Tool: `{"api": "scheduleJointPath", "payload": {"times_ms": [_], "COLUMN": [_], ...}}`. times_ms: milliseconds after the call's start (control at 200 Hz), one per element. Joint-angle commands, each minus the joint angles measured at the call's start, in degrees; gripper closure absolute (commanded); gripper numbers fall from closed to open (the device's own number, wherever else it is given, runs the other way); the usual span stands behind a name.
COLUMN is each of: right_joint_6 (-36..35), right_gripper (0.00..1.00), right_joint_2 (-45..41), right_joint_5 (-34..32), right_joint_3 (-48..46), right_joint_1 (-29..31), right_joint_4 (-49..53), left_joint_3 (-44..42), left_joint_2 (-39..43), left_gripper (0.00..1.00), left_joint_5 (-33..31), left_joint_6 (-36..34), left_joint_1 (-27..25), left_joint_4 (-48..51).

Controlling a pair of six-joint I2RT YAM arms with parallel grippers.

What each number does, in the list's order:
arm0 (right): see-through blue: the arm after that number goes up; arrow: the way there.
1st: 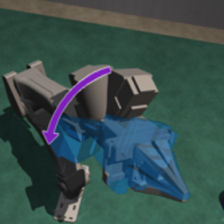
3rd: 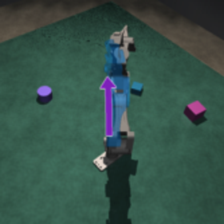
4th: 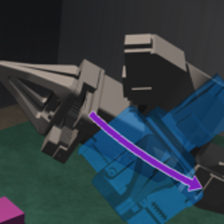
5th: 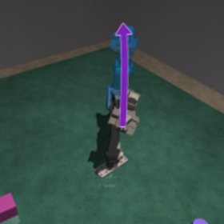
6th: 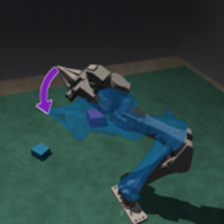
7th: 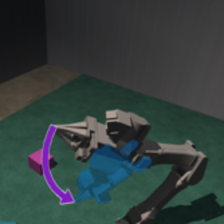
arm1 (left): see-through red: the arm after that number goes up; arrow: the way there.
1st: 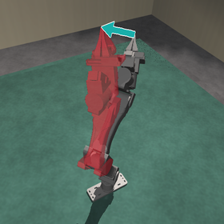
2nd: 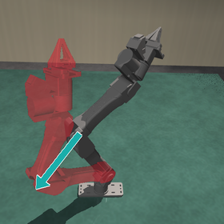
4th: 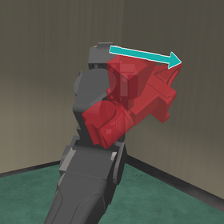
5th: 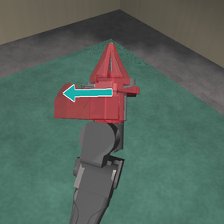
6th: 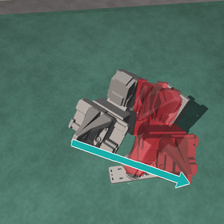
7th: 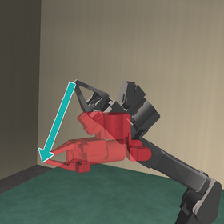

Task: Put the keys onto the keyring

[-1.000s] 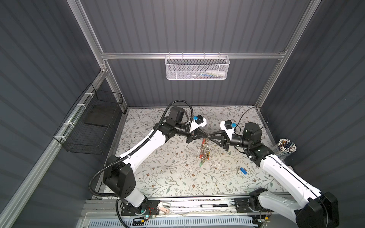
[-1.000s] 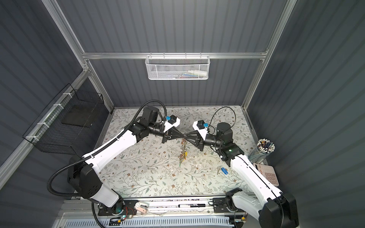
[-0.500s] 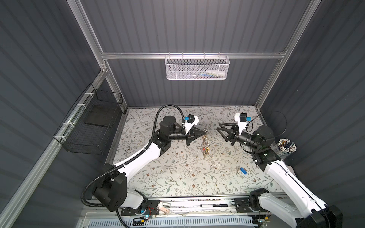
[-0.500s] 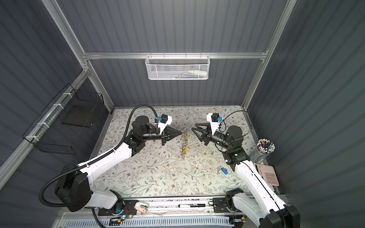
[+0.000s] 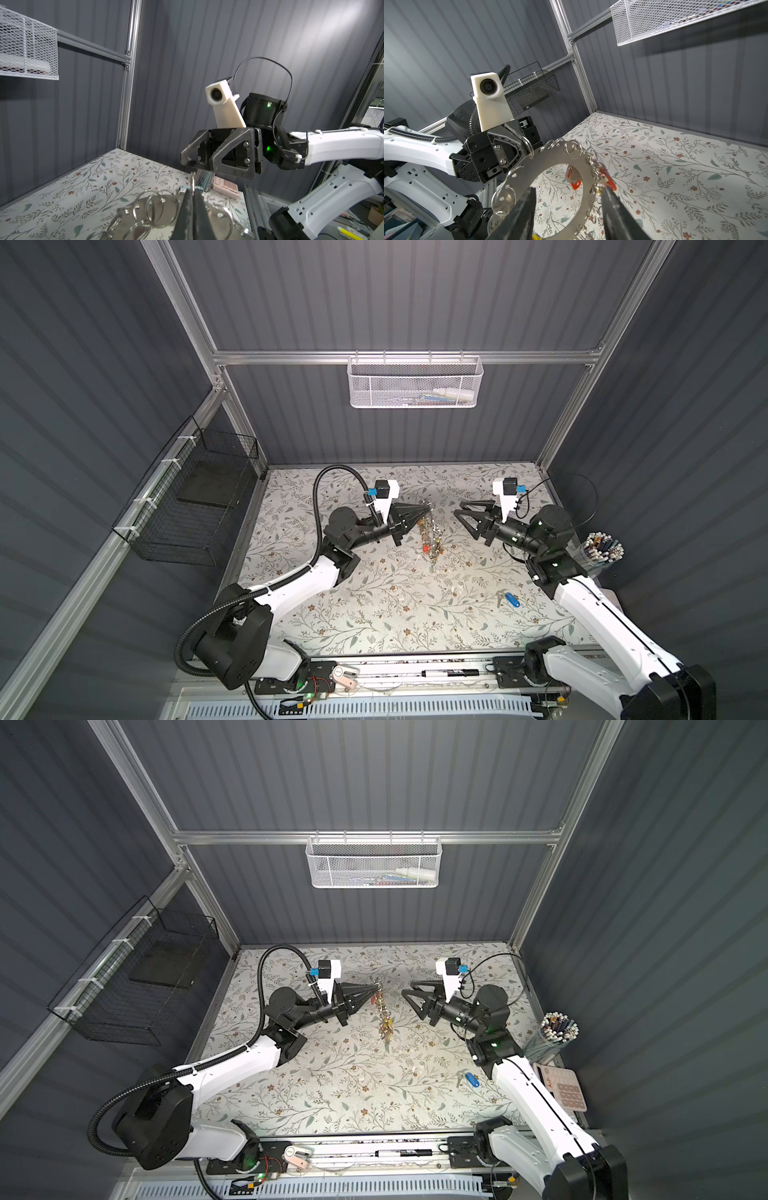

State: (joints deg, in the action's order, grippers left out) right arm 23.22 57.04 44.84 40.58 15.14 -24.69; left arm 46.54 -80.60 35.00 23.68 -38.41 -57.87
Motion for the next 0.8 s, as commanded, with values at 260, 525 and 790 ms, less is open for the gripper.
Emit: {"api": "scheduleJointPath", "payload": {"times_ms": [260,525,790], "right_joint_6": [5.1,4.8,3.7], "right_gripper": [0.47,0.48,0.49], "right_joint_2": [3.1,4.0,6.1], "right_joint_5": [6.3,8.6,10.1], "right_joint_3": [0.1,1.6,4.7], "right_joint_1": [0.1,1.6,3.8], "right_joint_4": [-10.4,-11.0,-9.8], "left_joint_3": [-3.3,-3.2,-2.5], "left_joint_2": [-2.7,-4.6,-6.2], "left_gripper": [1.00,1.00,1.00], "left_joint_5": [-6.5,-6.3,-5.4], "left_joint_6": [5.5,6.6,6.5], "left_joint_1": [-2.1,-2.3,-2.7], "left_joint_4": [-20.9,-23.5,-23.7]}}
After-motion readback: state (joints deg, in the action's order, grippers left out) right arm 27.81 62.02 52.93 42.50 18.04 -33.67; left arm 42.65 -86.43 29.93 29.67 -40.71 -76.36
